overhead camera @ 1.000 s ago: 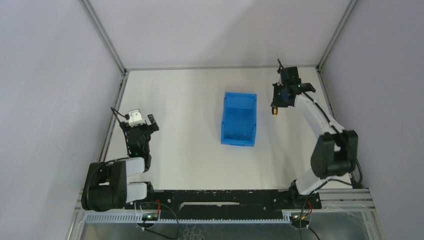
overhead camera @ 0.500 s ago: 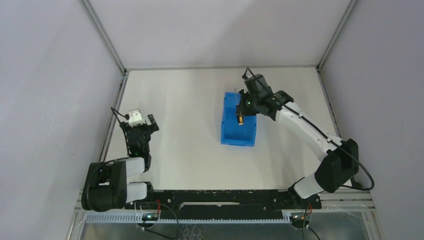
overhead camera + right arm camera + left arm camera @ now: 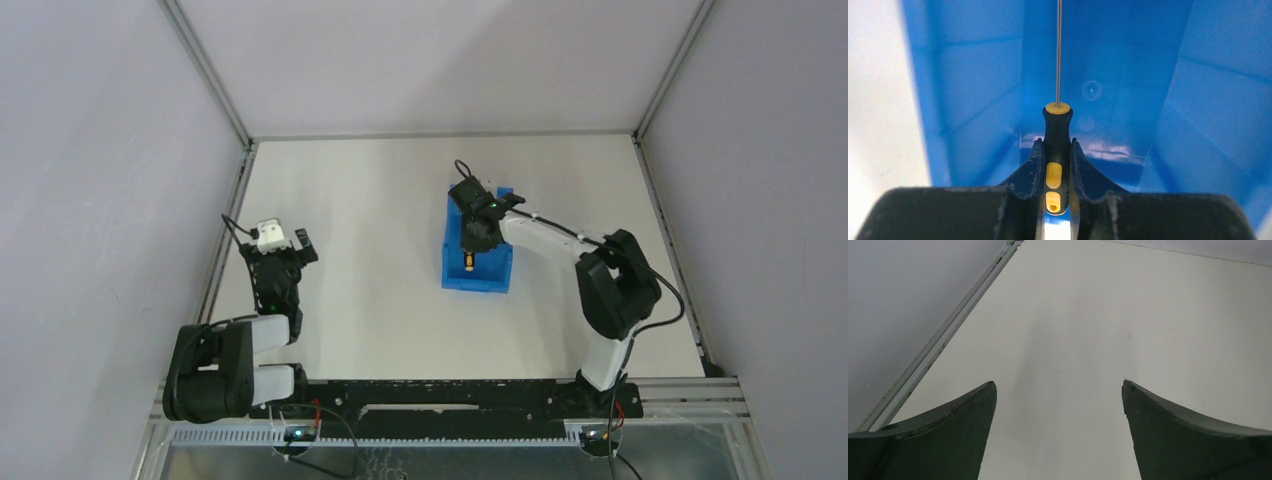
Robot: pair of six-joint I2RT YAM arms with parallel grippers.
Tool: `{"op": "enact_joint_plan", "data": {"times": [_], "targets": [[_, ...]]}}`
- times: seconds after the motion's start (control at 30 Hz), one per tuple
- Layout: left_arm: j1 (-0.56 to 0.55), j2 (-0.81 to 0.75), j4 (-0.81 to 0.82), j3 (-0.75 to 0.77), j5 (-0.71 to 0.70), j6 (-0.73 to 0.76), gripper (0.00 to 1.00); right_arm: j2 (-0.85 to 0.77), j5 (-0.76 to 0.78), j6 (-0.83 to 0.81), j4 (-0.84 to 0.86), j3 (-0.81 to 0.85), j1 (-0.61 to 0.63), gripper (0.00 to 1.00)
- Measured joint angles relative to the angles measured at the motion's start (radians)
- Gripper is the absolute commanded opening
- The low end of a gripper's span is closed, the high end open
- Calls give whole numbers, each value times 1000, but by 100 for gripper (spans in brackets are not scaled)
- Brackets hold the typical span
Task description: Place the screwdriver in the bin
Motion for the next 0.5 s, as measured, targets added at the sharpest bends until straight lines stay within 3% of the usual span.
{"op": "enact_joint_plan", "data": {"times": [0.17,0.33,0.5], "targets": [[0,0,0,0,0,0,100,108,31,50,47,-10,3,25],[0,0,0,0,0,0,100,150,52,91,63,-26,3,45],[0,0,0,0,0,0,100,148,72,95,76,-26,4,45]]}}
